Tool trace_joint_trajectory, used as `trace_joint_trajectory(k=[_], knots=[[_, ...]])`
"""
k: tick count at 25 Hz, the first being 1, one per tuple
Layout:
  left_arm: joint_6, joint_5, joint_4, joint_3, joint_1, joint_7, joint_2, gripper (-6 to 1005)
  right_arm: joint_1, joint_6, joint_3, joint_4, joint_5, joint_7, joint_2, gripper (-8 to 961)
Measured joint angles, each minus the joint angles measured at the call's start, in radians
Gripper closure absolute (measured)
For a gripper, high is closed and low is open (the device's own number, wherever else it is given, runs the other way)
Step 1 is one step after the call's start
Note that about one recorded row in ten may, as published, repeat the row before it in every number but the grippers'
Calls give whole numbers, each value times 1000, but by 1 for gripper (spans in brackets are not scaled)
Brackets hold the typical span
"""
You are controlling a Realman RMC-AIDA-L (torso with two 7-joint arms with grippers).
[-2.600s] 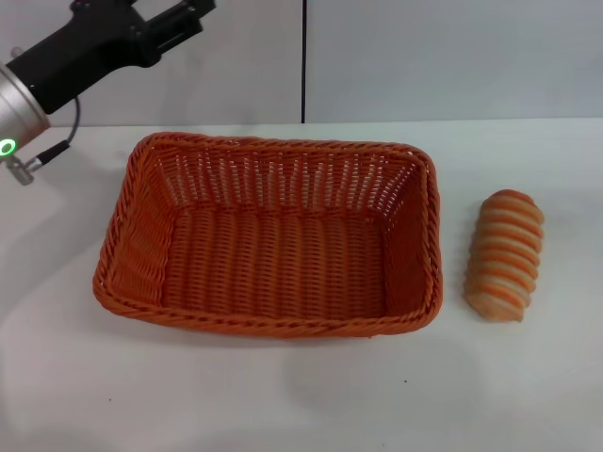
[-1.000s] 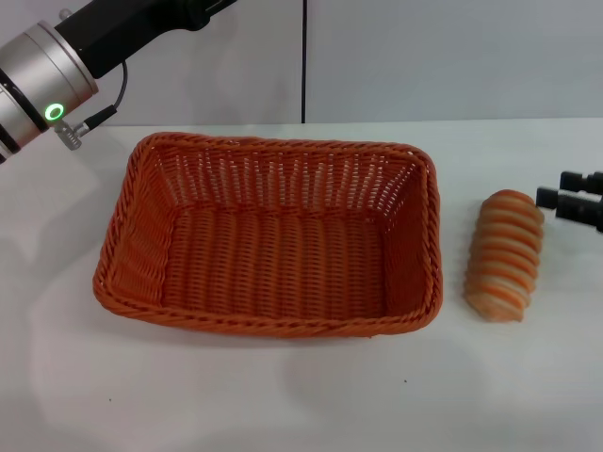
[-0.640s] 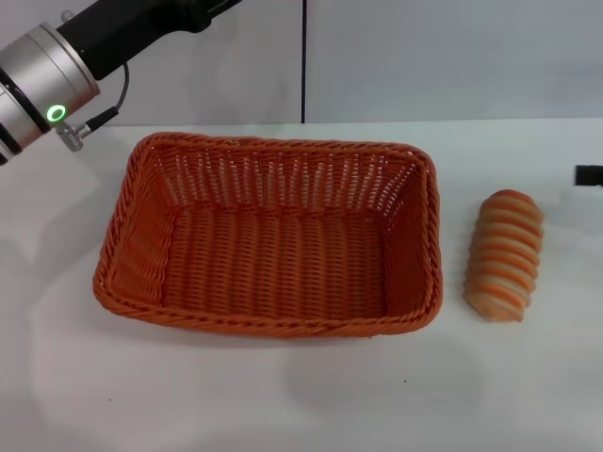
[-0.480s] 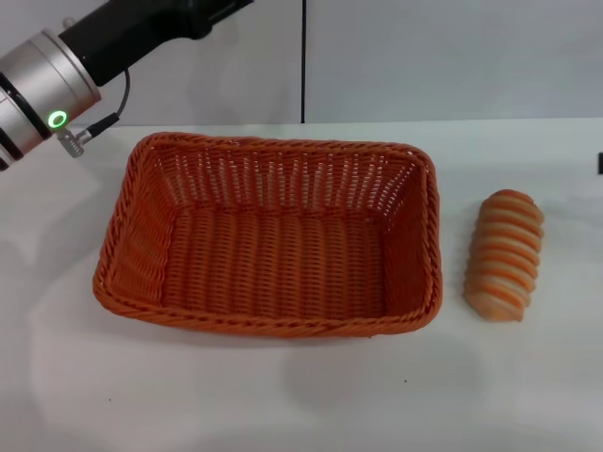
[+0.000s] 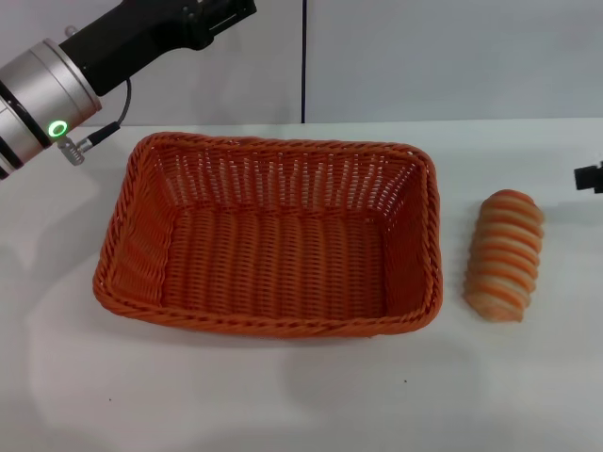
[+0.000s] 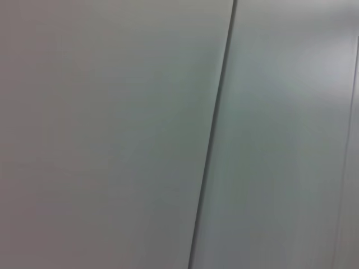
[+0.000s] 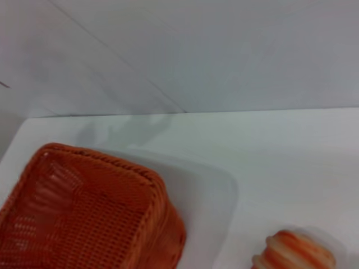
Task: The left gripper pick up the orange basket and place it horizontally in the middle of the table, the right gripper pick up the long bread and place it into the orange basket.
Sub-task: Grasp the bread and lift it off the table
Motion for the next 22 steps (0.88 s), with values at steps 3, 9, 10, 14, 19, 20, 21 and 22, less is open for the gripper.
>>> trace_joint_trajectory(k=[3,9,10,14,19,20,21,22], knots=[[5,0,0,0,1,0,0,187,3,61,-55,8,-1,-6,28,469],[6,0,-1,-2,0,0,0,187,11,127,-109,9,-2,-14,65,471],[7,0,-1,-2,-1,0,0,187,14,139,-117,10,-2,-18,70,472],[7,0,-3,-2,-1,0,0,187,26,182,-159,14,-2,-23,86,473],[7,-2,-5,-1,1,-2,-1,187,37,228,-205,16,-8,-23,90,475],[7,-6,-7,0,1,-2,-1,187,39,239,-208,15,-12,-23,88,476],[7,-13,-11,2,1,-2,-1,187,40,255,-207,13,-15,-25,86,476],[7,-13,-11,2,1,-2,-1,187,40,255,-207,13,-15,-25,86,477]])
